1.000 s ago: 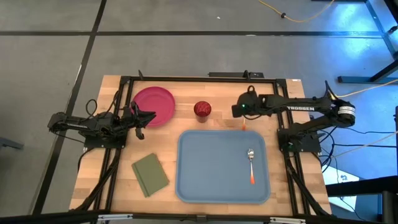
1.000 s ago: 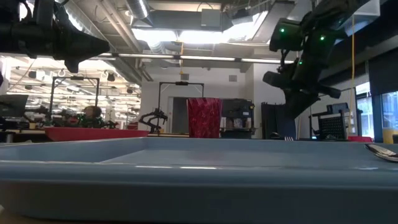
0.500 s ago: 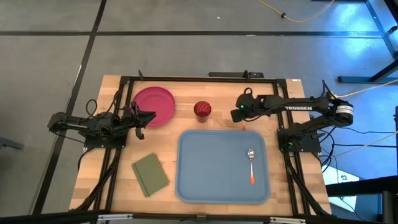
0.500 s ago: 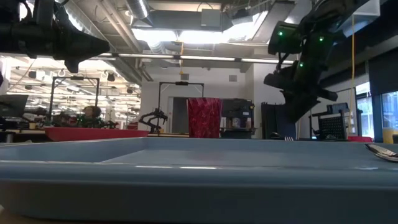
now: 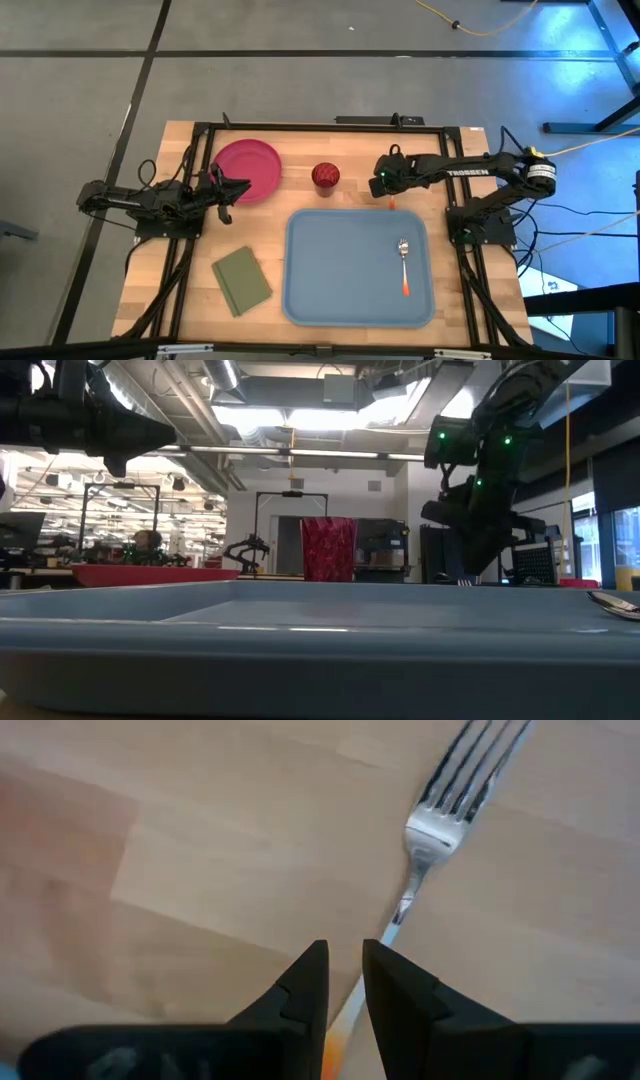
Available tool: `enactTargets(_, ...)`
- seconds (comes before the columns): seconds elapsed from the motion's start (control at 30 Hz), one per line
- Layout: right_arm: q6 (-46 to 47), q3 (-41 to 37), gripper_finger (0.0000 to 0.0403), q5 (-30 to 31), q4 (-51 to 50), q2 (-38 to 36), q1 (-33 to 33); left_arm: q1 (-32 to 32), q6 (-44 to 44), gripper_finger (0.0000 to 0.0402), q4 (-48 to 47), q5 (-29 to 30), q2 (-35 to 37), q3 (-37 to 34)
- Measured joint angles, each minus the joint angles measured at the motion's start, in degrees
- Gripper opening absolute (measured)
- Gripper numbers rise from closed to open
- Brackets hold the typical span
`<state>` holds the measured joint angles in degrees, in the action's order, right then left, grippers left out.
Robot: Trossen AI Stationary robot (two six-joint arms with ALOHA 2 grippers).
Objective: Pick and place plate/cup/fork/spoon on tray
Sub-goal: Put the orange fork on the blue serving tray to the left of the orange spoon
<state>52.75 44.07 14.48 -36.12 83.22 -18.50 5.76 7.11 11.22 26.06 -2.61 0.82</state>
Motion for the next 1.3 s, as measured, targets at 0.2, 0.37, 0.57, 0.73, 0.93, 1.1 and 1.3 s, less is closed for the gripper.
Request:
enactTargets(0.2, 4.3, 0.0, 0.0072, 3.7, -1.2, 2.5, 0.0, 0.0, 0.0, 0.0055, 0.0, 0.0, 0.0, 0.0)
enactTargets(0.37, 5.8, 0.0, 0.0072, 3.9, -1.1, 5.7, 0.0, 0.0, 0.0, 0.0055, 0.0, 0.0, 0.0, 0.0)
enactTargets(0.57, 9.8, 0.0, 0.0072, 4.9, -0.7, 9.2, -0.1, 0.0, 0.0, 0.0055, 0.0, 0.0, 0.0, 0.0)
enactTargets(0.73, 11.5, 0.2, 0.0071, 5.4, 0.0, 10.6, 0.0, 0.0, 0.0, 0.0055, 0.0, 0.0, 0.0, 0.0)
enactTargets(0.93, 11.4, 0.2, 0.0070, 5.7, 0.1, 11.0, 0.0, 0.0, 0.0, 0.0055, 0.0, 0.0, 0.0, 0.0)
enactTargets(1.1, 11.3, 0.2, 0.0039, 7.8, 0.7, 11.1, 0.0, 0.0, 0.0, 0.0055, 0.0, 0.0, 0.0, 0.0)
enactTargets(1.3, 11.1, 0.0, 0.0012, 10.9, 0.8, 11.0, -0.1, 0.0, 0.0, 0.0055, 0.0, 0.0, 0.0, 0.0)
